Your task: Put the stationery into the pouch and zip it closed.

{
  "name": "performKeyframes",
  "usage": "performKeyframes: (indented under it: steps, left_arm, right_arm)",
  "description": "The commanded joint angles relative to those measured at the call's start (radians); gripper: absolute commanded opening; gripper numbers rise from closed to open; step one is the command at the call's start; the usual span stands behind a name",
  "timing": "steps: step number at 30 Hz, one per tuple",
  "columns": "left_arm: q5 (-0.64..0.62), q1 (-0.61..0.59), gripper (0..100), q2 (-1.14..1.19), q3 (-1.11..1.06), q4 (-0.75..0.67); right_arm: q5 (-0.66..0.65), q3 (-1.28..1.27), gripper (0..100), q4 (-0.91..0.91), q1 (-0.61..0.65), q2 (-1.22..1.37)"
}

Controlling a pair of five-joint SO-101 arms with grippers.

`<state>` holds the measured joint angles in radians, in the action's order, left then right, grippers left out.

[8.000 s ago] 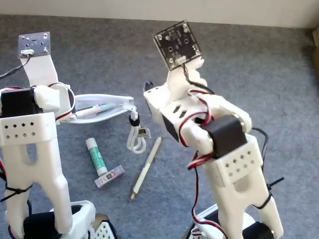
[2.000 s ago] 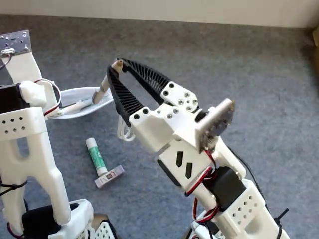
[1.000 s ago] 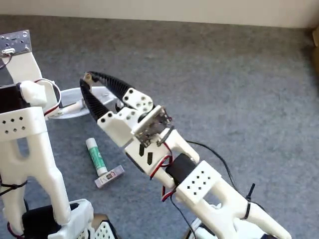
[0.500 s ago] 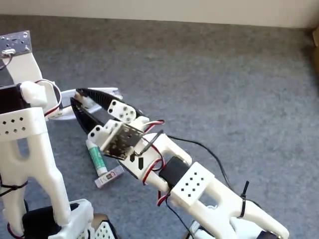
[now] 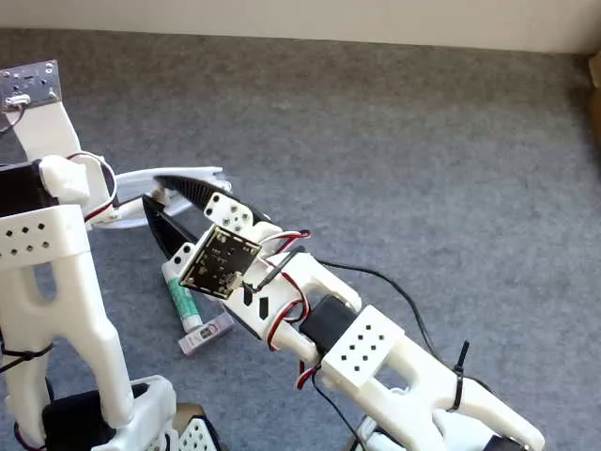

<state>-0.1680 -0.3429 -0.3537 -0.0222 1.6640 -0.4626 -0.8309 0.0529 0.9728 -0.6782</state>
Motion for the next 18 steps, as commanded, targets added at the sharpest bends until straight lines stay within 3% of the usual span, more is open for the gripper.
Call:
performKeyframes:
  steps: [1, 18]
  left_arm:
    - [-0.002, 0.016, 1, 0.002, 0.001, -0.005]
    - [-0.002, 0.016, 1, 0.007, -0.001, -0.006]
  right_arm:
    - [-0.003, 0.008, 14.6, -0.004, 0.010, -0.004]
    - [-0.003, 0.008, 14.6, -0.004, 0.025, -0.019]
